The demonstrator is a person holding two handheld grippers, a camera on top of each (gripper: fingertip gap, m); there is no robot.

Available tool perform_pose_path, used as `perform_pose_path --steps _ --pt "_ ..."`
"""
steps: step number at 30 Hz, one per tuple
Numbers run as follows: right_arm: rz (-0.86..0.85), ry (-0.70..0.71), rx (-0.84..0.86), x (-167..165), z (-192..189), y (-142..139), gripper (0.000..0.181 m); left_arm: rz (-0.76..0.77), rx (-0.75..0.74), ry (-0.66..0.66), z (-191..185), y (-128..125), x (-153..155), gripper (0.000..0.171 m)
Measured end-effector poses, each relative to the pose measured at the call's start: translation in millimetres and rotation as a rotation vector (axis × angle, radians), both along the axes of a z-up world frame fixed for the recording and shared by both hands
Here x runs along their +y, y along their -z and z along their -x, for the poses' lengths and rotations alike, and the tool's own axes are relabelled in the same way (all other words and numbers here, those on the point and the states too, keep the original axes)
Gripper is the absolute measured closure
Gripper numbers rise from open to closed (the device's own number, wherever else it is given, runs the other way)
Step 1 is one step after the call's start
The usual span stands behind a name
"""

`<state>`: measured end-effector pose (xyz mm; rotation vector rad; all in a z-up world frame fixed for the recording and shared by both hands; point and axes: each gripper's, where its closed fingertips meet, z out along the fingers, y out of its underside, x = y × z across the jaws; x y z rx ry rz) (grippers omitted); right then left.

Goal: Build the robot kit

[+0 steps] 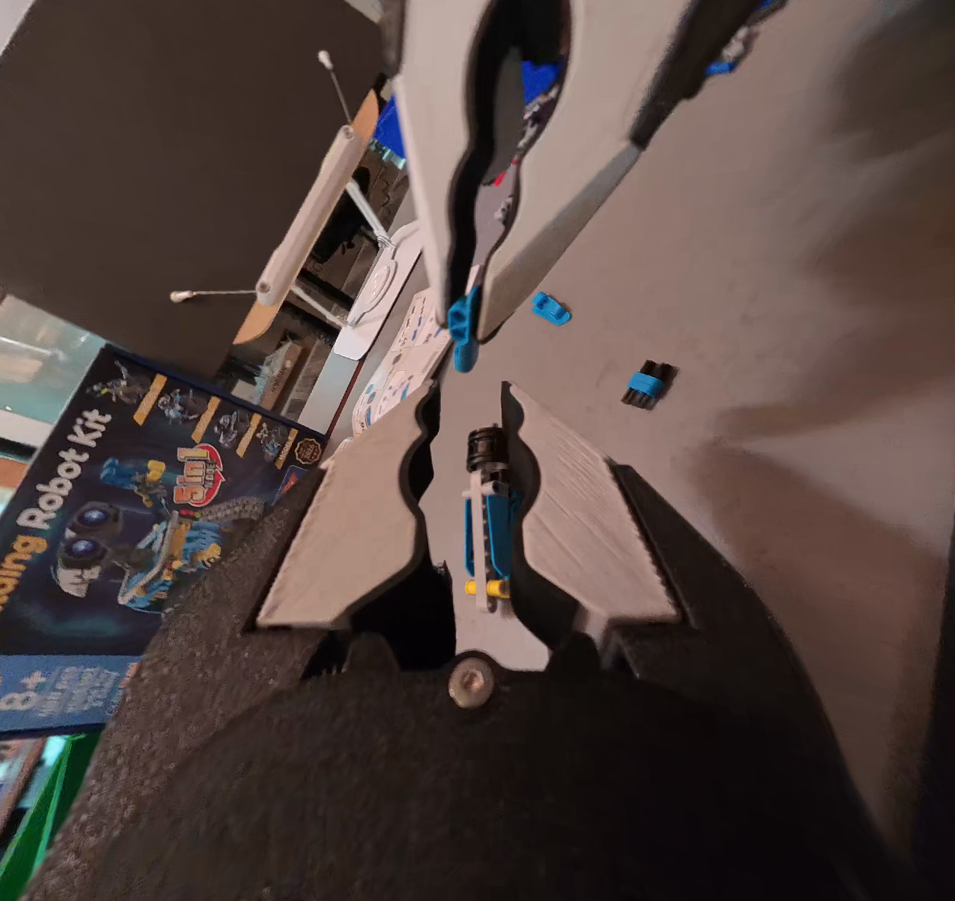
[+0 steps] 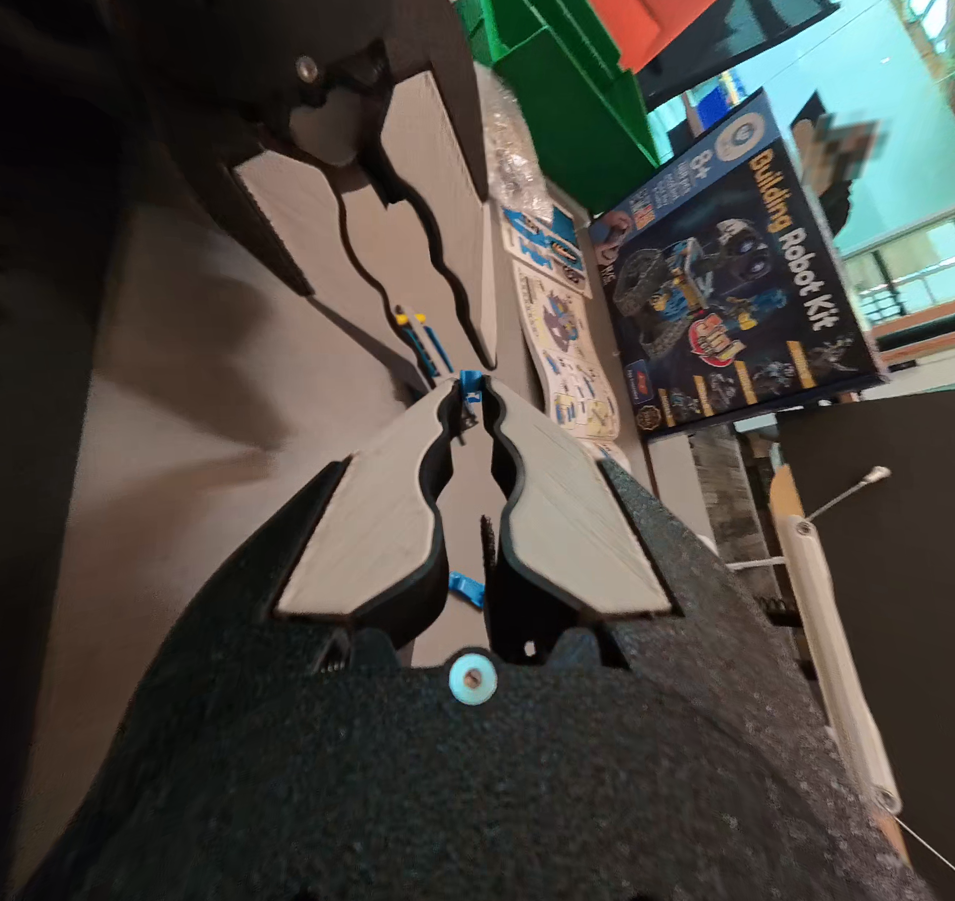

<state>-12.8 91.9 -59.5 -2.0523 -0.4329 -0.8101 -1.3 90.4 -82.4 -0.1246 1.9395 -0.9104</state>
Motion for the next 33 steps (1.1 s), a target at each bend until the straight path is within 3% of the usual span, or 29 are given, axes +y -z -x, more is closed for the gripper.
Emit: perform_pose_path --steps 2,4,9,12,17,20,23,25,28,33 --pt "0.028 -0.007 0.024 0.1 1.8 6.4 0.175 -0.061 -0.033 -0.011 -0.5 5.4 -5.5 0.15" --pt "0.048 -0.019 0.027 -0.1 4.2 10.2 0.175 -0.111 -0.061 -0.039 -3.6 7.9 -5.0 0.165" --pt "0.0 -0.046 0.073 5.7 10.4 7.2 0.175 -0.091 -0.076 -0.023 0.1 4.4 -7.3 0.164" --pt "-0.004 -0.062 0.142 5.0 10.0 10.4 0.175 -0.073 -0.013 -0.012 1.9 9.7 -8.5 0.165" --pt "-0.038 -0.094 0.164 6.2 11.1 10.9 0.174 0.079 0.131 0.049 8.2 9.7 -13.0 0.169" --pt "-0.132 -0.096 0.262 3.1 10.9 0.7 0.174 0.279 0.277 0.117 11.6 -3.2 -12.7 0.171" --pt "-0.14 -0.108 0.391 -5.1 9.0 0.6 0.153 0.378 0.287 0.145 11.5 -14.6 -7.1 0.171" --pt "-0.148 -0.122 0.434 -6.9 9.2 -0.5 0.156 0.396 0.3 0.159 12.5 -15.5 -6.9 0.171" --pt "-0.095 -0.1 0.426 -14.4 3.5 8.3 0.162 0.346 0.305 0.089 3.1 -3.7 4.3 0.171" --pt "0.096 -0.106 0.618 -42.9 14.2 46.6 0.157 0.298 0.318 0.013 -7.6 10.6 19.8 0.171"
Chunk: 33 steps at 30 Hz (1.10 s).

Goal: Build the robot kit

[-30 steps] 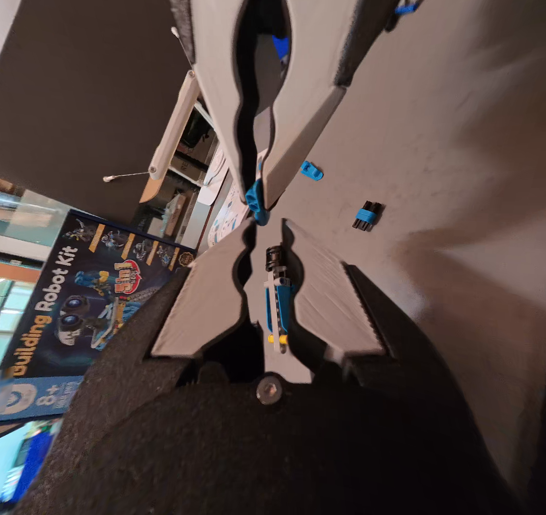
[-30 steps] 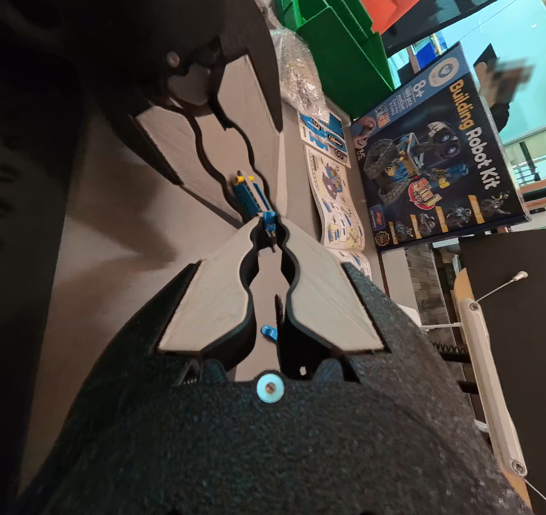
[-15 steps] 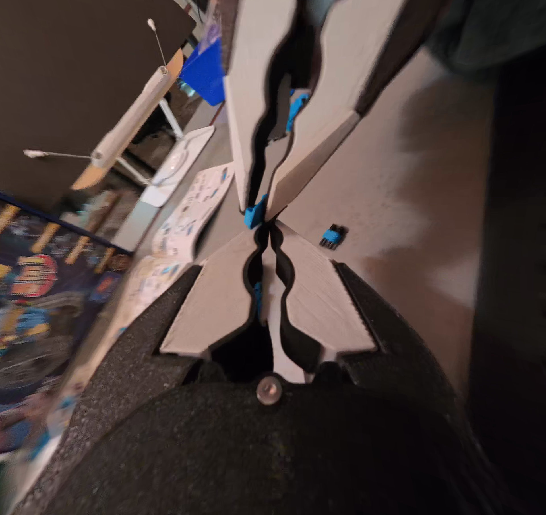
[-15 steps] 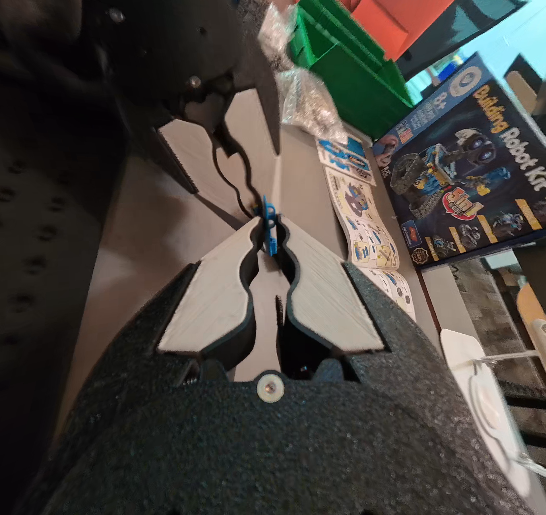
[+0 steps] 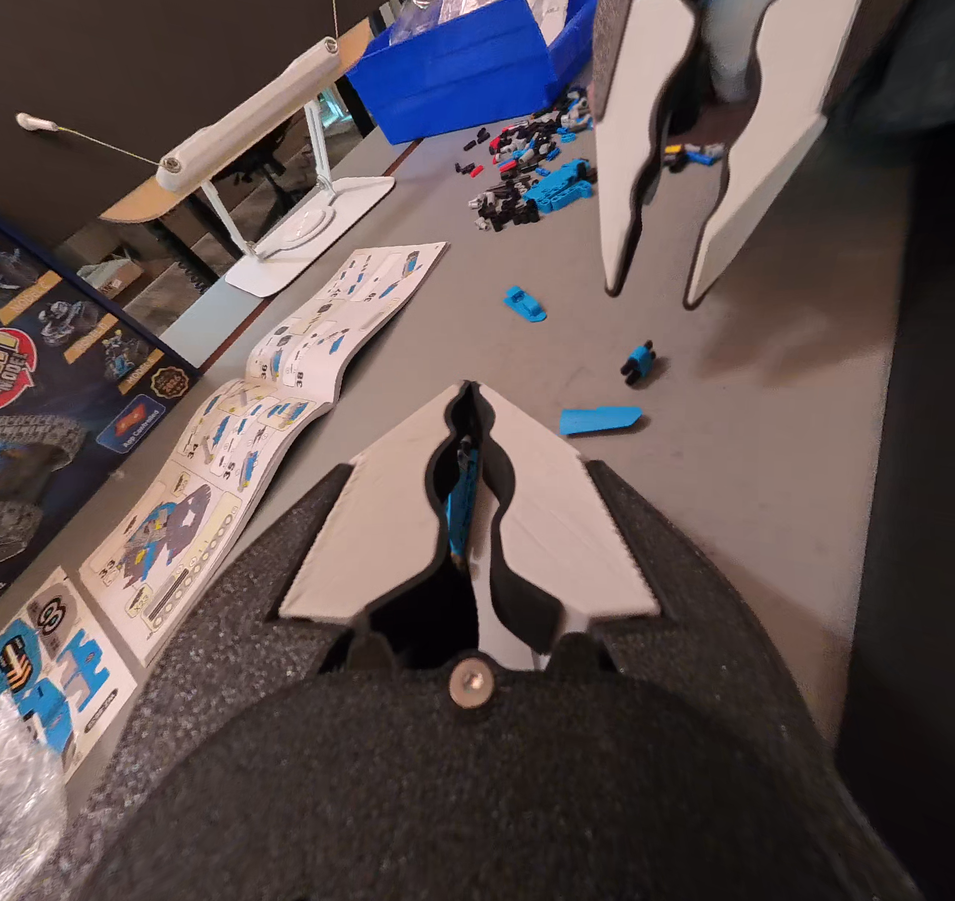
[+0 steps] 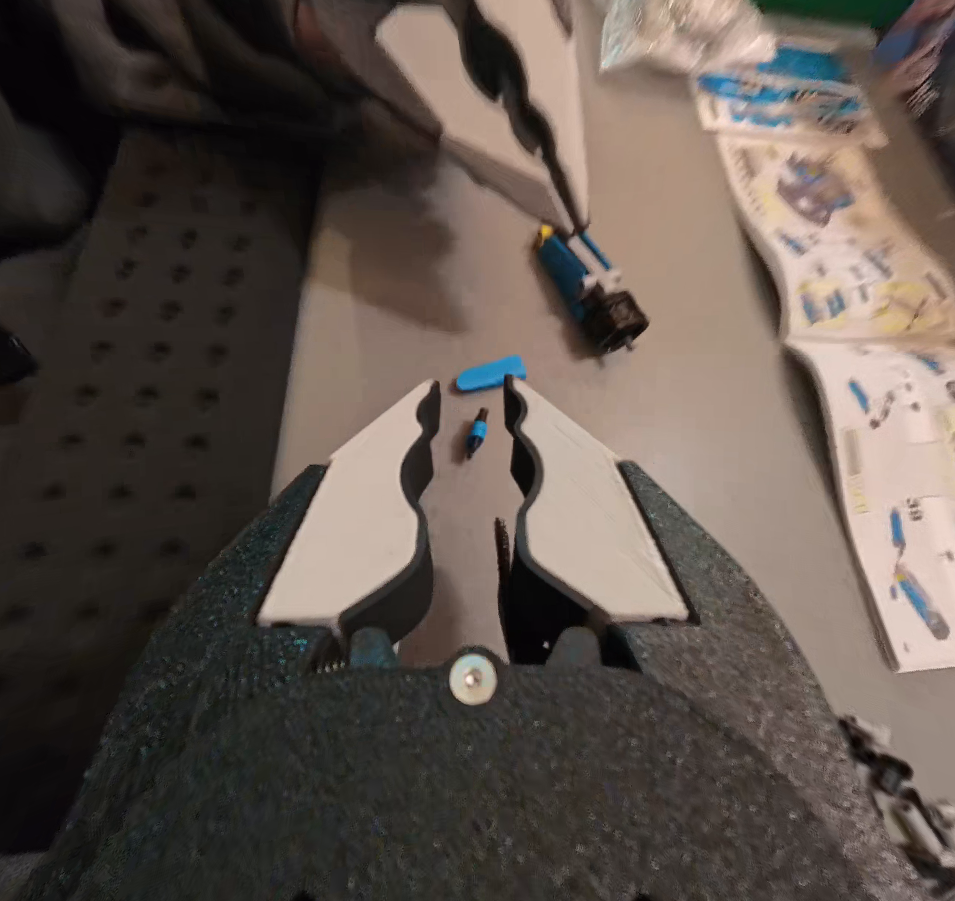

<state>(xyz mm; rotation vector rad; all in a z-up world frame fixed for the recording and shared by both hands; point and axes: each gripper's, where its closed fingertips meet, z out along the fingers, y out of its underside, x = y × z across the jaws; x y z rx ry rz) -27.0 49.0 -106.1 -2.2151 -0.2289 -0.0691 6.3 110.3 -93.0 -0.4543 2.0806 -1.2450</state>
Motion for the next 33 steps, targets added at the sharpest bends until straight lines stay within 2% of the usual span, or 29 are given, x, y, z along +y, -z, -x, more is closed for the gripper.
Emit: perform_pose_path --steps 2,7,13,18,21,23,25,27,28,29,31,33 --pt "0.056 0.012 -0.028 -4.5 -3.5 16.4 0.156 -0.007 0.027 0.01 0.7 5.6 -1.6 0.171" --pt "0.106 0.04 -0.002 11.6 -7.9 35.0 0.155 -0.018 0.075 0.032 3.4 14.8 -8.1 0.171" --pt "0.144 0.069 -0.012 31.4 -10.6 52.4 0.136 0.043 0.124 0.03 3.0 12.4 -8.3 0.166" --pt "0.144 0.093 0.124 35.1 -12.1 54.7 0.144 0.144 0.183 0.018 0.5 5.2 -3.9 0.162" --pt "0.129 0.14 0.225 33.9 -16.8 50.9 0.145 0.16 0.195 -0.061 -9.5 5.0 8.2 0.16" --pt "0.032 0.198 0.318 35.7 -24.9 34.5 0.145 0.113 0.15 -0.136 -17.2 5.1 17.9 0.155" --pt "-0.176 0.297 0.472 40.5 -41.1 -2.2 0.145 0.015 0.045 -0.193 -20.2 0.5 20.7 0.147" --pt "-0.46 0.337 0.822 45.2 -48.9 -49.0 0.146 -0.121 -0.137 -0.253 -20.5 -11.1 17.6 0.145" --pt "-0.556 0.334 0.994 46.7 -50.2 -62.1 0.146 -0.176 -0.231 -0.28 -19.0 -19.2 14.0 0.145" --pt "-0.622 0.339 1.13 49.0 -52.3 -67.6 0.146 -0.204 -0.309 -0.31 -17.1 -28.4 10.2 0.144" --pt "-0.738 0.311 1.365 54.2 -53.0 -78.0 0.147 -0.191 -0.374 -0.331 -11.1 -41.1 -0.5 0.145" --pt "-0.804 0.281 1.499 60.7 -50.9 -84.8 0.147 -0.168 -0.395 -0.378 -10.1 -49.0 -2.5 0.144"
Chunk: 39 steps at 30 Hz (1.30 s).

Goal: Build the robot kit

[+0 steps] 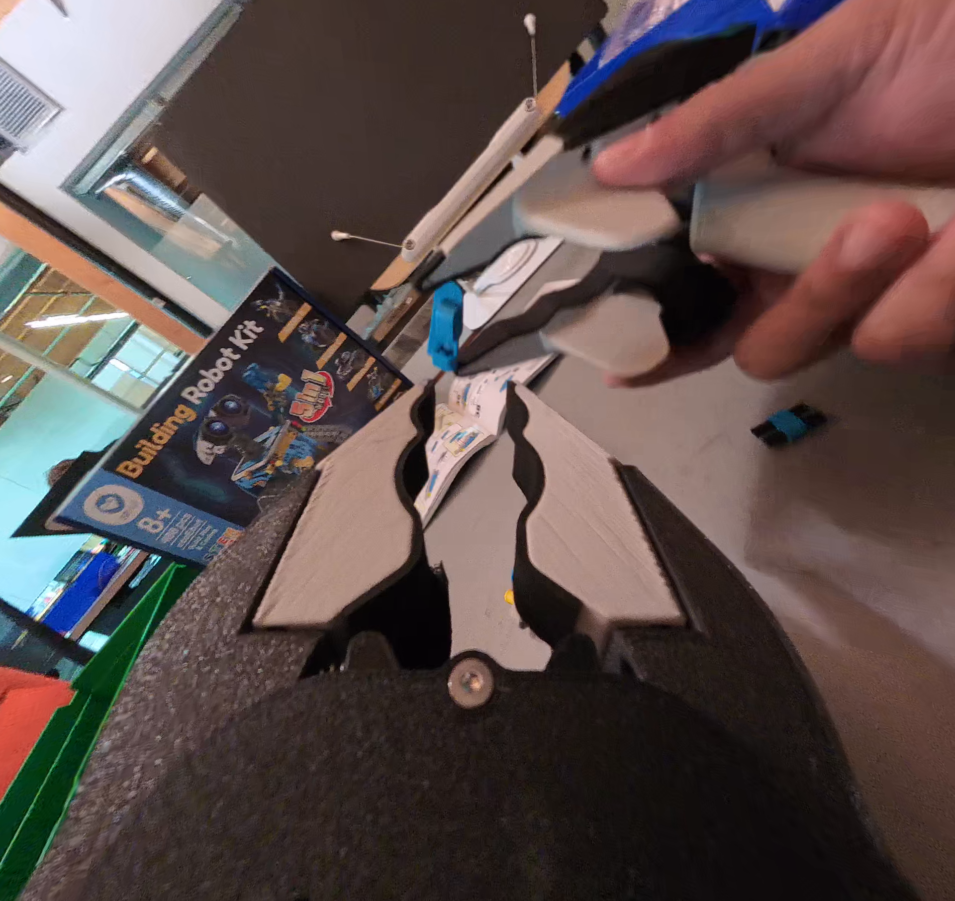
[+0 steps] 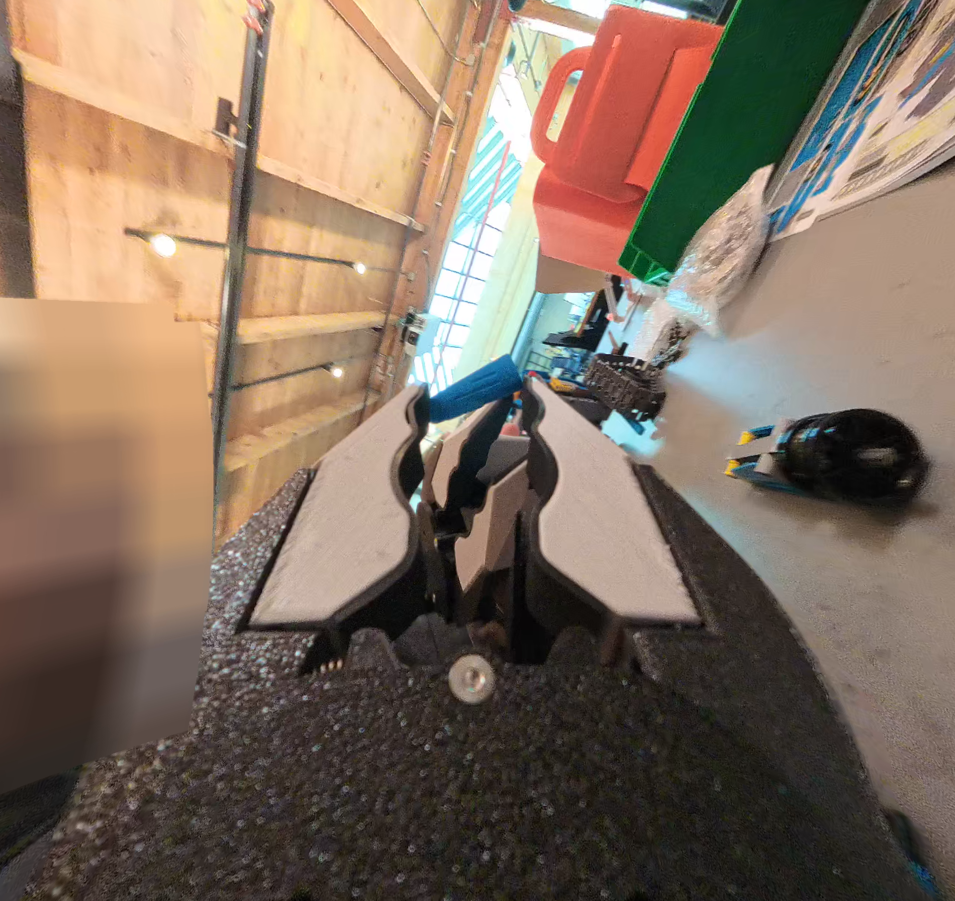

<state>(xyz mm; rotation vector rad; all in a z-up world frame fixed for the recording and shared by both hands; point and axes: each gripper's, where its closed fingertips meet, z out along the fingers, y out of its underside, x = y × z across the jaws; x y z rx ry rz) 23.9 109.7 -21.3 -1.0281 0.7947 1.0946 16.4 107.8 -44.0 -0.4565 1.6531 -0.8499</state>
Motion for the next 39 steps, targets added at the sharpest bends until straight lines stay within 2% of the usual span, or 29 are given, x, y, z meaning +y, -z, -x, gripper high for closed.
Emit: perform_pose_path --steps 2,5,11,15,21,25,28,39 --pt "0.027 -0.018 -0.014 12.6 11.0 3.7 0.147 0.014 -0.012 -0.061 -3.1 -3.5 5.1 0.144" --pt "0.047 0.067 -0.089 16.7 11.2 -0.9 0.146 0.072 -0.008 -0.11 -6.1 -8.5 14.9 0.147" --pt "0.085 0.15 -0.191 20.0 12.1 -1.9 0.146 0.164 0.04 -0.076 -6.8 -8.1 14.9 0.157" --pt "0.09 0.117 -0.158 21.8 11.0 3.6 0.146 0.152 0.059 -0.051 -7.7 -2.5 15.5 0.159" --pt "0.143 0.037 -0.227 16.1 15.9 11.7 0.147 0.076 0.046 0.026 -3.6 1.5 8.8 0.161" --pt "0.187 0.049 -0.316 21.0 21.4 14.7 0.146 0.081 0.022 0.016 -1.9 -3.6 6.8 0.159" --pt "0.143 0.063 -0.331 20.6 23.0 6.4 0.147 0.12 0.014 0.018 -0.5 -10.1 10.7 0.164" --pt "0.286 0.089 -0.482 21.3 21.2 19.1 0.147 0.079 0.042 0.021 -3.4 0.0 11.1 0.159"
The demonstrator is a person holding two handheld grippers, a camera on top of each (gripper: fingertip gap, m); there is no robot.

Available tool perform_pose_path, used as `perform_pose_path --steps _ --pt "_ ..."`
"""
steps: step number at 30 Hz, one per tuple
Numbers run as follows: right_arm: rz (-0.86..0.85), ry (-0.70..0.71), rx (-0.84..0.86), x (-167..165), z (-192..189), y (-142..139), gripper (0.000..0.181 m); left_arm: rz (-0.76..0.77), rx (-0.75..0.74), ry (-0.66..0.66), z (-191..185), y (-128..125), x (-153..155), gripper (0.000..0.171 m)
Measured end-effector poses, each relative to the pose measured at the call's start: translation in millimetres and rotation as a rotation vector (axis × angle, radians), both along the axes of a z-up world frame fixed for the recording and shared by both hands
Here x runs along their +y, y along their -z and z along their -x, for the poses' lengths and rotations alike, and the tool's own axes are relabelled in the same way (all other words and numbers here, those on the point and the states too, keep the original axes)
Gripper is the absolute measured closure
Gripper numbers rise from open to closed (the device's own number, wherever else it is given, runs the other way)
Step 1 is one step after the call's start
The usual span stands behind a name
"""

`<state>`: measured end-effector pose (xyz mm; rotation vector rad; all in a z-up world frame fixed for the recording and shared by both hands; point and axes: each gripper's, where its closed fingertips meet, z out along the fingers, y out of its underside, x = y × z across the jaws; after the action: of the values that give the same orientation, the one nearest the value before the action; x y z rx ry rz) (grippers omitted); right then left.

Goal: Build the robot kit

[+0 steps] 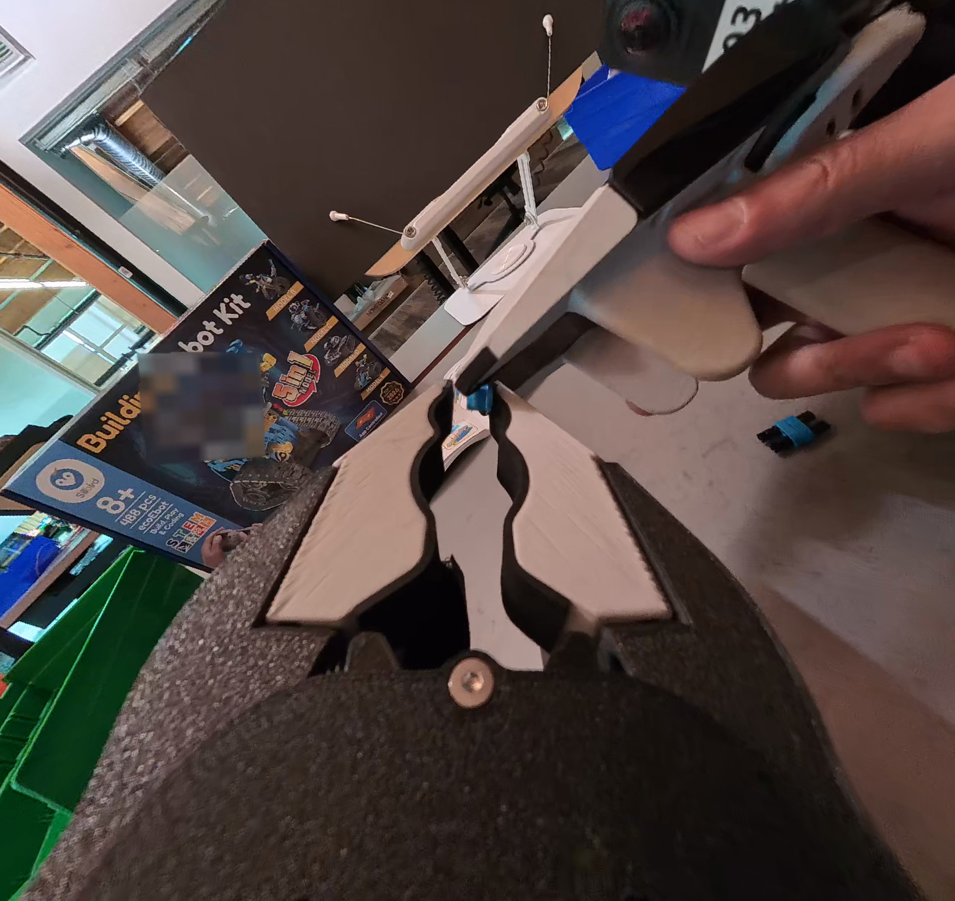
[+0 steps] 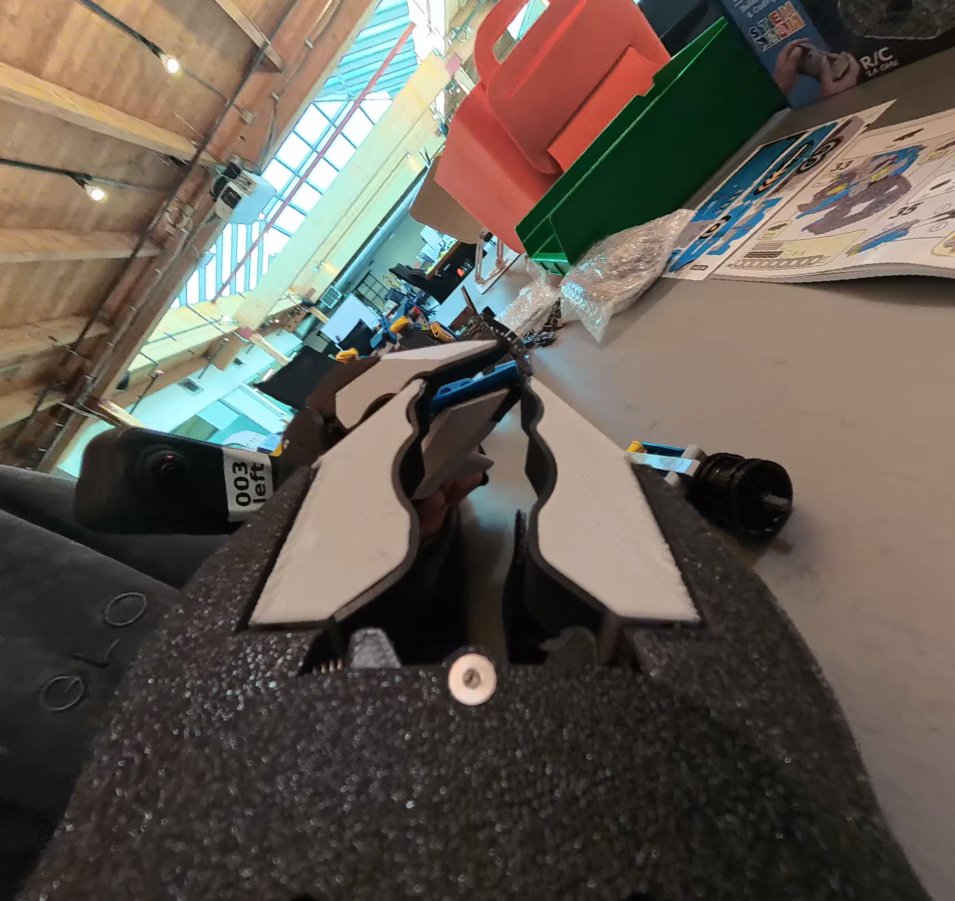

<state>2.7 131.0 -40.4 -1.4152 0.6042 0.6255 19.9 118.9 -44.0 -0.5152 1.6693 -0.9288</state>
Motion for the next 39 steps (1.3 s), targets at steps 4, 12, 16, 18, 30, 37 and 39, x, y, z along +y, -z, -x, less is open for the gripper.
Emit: perform_pose_path --steps 4,12,16,18,30,37,39 --pt "0.05 0.019 -0.039 1.1 -0.8 5.6 0.147 -0.047 0.001 -0.007 -0.7 4.6 -0.4 0.16" --pt "0.089 0.061 -0.105 -3.5 -5.1 6.0 0.17 -0.053 0.033 -0.001 -1.0 10.2 -2.3 0.155" --pt "0.092 0.056 -0.102 -2.9 -4.6 6.5 0.17 -0.05 0.057 0.011 -1.2 13.7 -3.2 0.16" --pt "0.084 0.046 -0.091 -3.1 -4.2 6.0 0.17 -0.039 0.06 0.023 -0.2 12.8 -3.9 0.16" --pt "0.03 -0.059 -0.152 -26.3 -8.6 -13.3 0.155 0.151 0.178 0.146 4.7 13.6 -7.9 0.161" --pt "0.488 -0.047 -1.139 -44.4 11.7 18.0 0.172 0.357 0.538 0.463 27.5 40.0 -35.0 0.161" --pt "0.581 -0.045 -1.238 -49.1 12.1 33.2 0.177 0.285 0.565 0.478 32.2 52.0 -36.7 0.161"
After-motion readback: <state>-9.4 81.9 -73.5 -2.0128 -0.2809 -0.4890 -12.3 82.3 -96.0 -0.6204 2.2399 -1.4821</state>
